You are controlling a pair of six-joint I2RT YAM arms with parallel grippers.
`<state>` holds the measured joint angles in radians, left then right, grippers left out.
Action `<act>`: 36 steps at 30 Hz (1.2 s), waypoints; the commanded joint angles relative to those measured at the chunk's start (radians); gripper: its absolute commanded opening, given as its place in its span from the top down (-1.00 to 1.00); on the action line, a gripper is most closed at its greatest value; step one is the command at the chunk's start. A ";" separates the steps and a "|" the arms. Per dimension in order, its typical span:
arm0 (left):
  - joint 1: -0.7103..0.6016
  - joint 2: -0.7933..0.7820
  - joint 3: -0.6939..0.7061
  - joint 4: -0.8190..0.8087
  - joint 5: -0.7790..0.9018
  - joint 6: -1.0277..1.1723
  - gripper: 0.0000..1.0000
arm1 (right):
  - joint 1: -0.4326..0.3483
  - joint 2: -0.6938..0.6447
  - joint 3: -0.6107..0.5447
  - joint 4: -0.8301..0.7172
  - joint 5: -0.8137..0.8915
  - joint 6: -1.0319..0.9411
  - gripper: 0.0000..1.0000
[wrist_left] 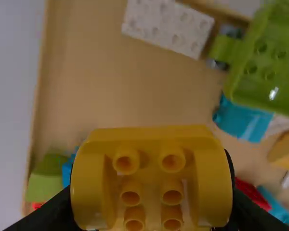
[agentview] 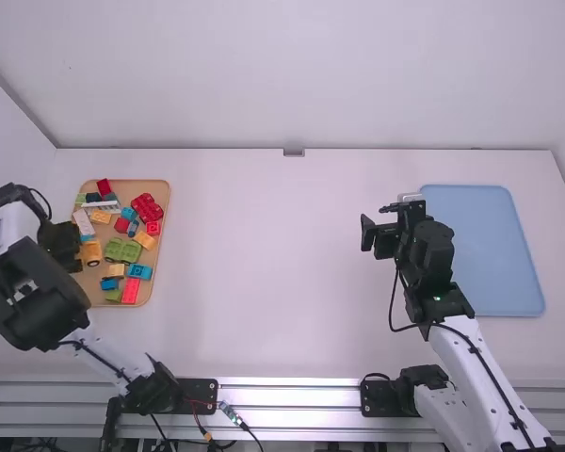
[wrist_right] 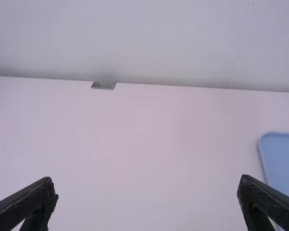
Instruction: Assemble lego blocks to make yellow taxi
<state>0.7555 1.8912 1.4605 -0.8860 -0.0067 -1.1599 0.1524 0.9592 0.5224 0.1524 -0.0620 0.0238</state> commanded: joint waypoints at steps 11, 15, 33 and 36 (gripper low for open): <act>-0.303 -0.022 0.012 -0.037 -0.001 -0.139 0.96 | -0.002 0.000 0.021 -0.002 -0.046 0.006 -0.98; -0.434 -0.022 0.012 -0.056 -0.045 -0.227 0.95 | 0.000 0.000 0.021 -0.003 -0.045 0.006 -0.98; -0.924 -0.021 -0.072 0.012 -0.118 -0.522 0.92 | 0.000 0.000 0.021 -0.049 -0.046 0.077 -0.98; -0.977 -0.021 -0.100 0.075 -0.117 -0.525 0.95 | -0.002 0.000 0.021 -0.058 -0.046 0.078 -0.98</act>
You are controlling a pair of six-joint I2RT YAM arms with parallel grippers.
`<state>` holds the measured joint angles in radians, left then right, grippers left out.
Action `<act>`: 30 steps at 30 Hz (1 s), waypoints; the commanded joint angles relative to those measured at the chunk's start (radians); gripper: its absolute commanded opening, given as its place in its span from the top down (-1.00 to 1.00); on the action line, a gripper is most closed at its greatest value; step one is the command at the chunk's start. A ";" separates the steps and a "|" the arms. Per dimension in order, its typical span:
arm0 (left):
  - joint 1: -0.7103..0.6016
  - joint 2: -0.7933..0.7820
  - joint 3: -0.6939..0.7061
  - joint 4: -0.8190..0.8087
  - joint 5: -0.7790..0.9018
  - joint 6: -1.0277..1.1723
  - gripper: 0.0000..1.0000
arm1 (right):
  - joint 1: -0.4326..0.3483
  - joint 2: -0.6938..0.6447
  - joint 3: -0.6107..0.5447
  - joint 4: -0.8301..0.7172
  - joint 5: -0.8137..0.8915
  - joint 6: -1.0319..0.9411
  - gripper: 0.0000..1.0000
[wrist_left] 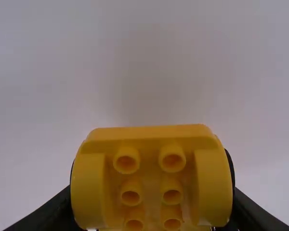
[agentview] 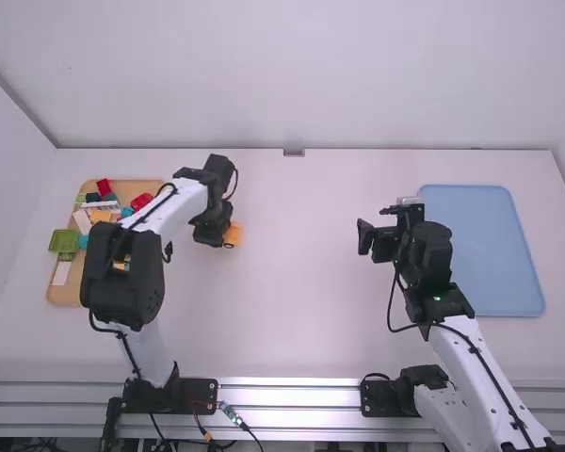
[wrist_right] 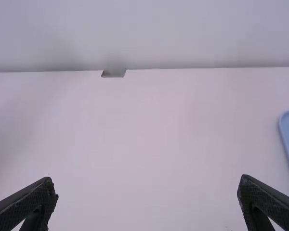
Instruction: Assemble lego blocks to make yellow taxi
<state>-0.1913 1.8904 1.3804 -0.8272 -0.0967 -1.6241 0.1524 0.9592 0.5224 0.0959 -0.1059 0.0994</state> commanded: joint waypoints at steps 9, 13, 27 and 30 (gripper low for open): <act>-0.132 -0.020 -0.125 0.236 0.005 -0.113 0.95 | -0.001 0.000 0.021 -0.006 -0.002 0.036 -0.98; -0.137 -0.020 -0.199 0.396 0.075 -0.109 0.95 | -0.001 0.000 0.021 -0.008 -0.002 0.032 -0.98; -0.137 -0.017 -0.212 0.356 0.050 -0.047 0.95 | 0.000 0.000 0.021 -0.008 -0.005 0.048 -0.98; -0.138 -0.011 -0.213 0.354 0.053 -0.074 0.95 | 0.000 0.000 0.021 -0.007 -0.006 0.061 -0.98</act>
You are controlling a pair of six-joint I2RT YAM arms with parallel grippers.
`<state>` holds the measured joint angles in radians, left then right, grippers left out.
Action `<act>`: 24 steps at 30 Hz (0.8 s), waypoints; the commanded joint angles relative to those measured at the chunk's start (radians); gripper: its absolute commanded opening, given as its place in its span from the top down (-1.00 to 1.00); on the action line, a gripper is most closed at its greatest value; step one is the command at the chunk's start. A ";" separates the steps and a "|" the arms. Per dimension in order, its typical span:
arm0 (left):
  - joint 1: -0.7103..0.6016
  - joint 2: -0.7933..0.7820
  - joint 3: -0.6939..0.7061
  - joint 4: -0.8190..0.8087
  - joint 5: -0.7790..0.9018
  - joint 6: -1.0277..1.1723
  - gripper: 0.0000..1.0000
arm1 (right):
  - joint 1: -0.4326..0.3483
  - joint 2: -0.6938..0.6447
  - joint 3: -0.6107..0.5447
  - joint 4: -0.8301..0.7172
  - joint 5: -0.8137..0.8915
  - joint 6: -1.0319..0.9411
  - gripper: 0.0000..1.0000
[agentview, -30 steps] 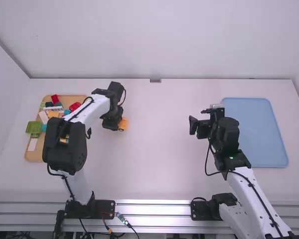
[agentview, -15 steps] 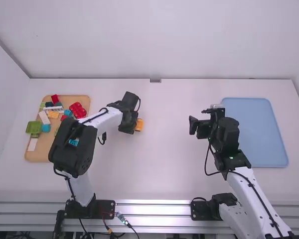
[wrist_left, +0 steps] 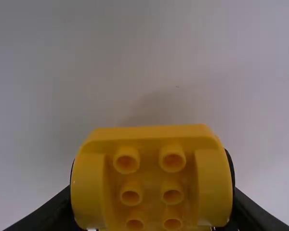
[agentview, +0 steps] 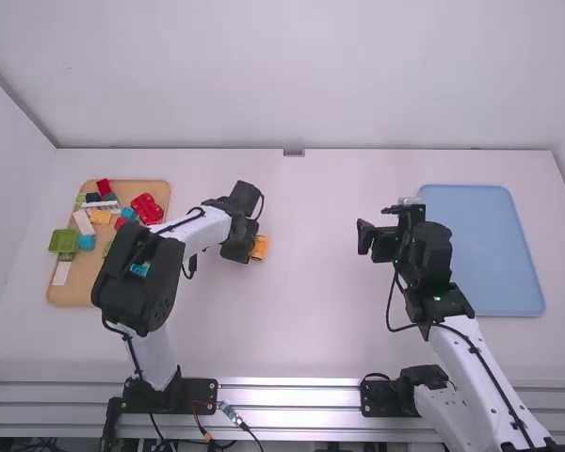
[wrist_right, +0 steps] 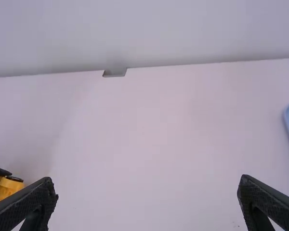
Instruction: Assemble lego blocks to make yellow taxi
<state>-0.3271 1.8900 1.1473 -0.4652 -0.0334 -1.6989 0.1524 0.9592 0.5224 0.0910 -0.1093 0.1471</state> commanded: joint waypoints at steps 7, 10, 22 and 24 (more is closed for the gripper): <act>-0.002 -0.007 0.019 -0.050 -0.040 -0.069 0.95 | 0.000 0.000 0.021 -0.003 -0.003 0.014 -0.98; -0.002 -0.007 0.019 -0.039 -0.059 -0.082 0.95 | 0.000 0.000 0.021 -0.003 -0.002 0.014 -0.98; -0.003 0.026 0.012 -0.008 -0.029 -0.084 0.74 | -0.001 0.000 0.021 -0.021 -0.002 0.013 -0.98; -0.002 0.026 0.005 0.009 -0.024 -0.064 0.73 | -0.002 0.000 0.021 -0.024 -0.002 0.013 -0.98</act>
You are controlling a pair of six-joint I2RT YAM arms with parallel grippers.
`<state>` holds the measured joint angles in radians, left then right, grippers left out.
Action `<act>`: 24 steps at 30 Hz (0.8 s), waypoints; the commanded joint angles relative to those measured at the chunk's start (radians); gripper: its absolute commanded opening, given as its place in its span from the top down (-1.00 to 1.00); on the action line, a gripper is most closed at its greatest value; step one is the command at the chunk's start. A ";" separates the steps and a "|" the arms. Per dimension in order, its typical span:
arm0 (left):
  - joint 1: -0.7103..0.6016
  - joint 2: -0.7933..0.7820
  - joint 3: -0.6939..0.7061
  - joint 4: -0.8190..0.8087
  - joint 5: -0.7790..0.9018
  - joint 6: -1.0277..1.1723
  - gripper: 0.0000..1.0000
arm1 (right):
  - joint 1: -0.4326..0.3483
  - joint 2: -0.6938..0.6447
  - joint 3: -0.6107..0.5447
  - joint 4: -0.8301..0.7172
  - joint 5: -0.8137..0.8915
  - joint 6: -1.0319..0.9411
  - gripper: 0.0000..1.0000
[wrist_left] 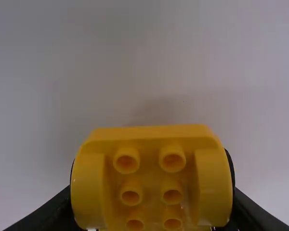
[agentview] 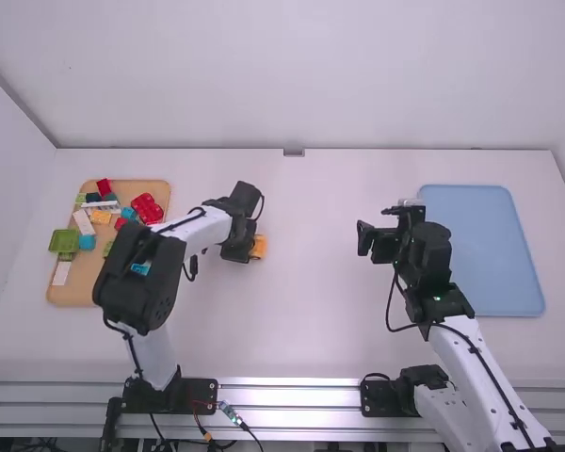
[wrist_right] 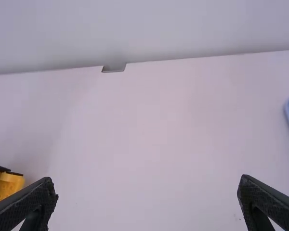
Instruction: Assemble lego blocks to make yellow taxi
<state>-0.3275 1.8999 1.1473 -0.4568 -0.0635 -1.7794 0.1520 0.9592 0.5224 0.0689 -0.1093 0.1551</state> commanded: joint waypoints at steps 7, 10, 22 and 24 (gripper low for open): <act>-0.001 0.017 -0.031 0.082 0.050 0.021 0.62 | -0.002 0.000 0.021 0.000 0.003 0.002 -0.98; -0.007 0.017 -0.036 0.080 0.049 0.026 0.51 | 0.000 0.000 0.021 0.001 0.002 0.002 -0.98; -0.007 0.017 -0.034 0.092 0.073 0.053 -0.94 | -0.001 0.000 0.021 0.000 0.002 0.002 -0.98; -0.007 0.017 -0.034 0.096 0.069 0.053 -0.97 | -0.002 0.000 0.021 -0.002 0.002 0.002 -0.98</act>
<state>-0.3313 1.9038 1.1210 -0.3588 0.0006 -1.7382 0.1520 0.9592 0.5224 0.0673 -0.1089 0.1547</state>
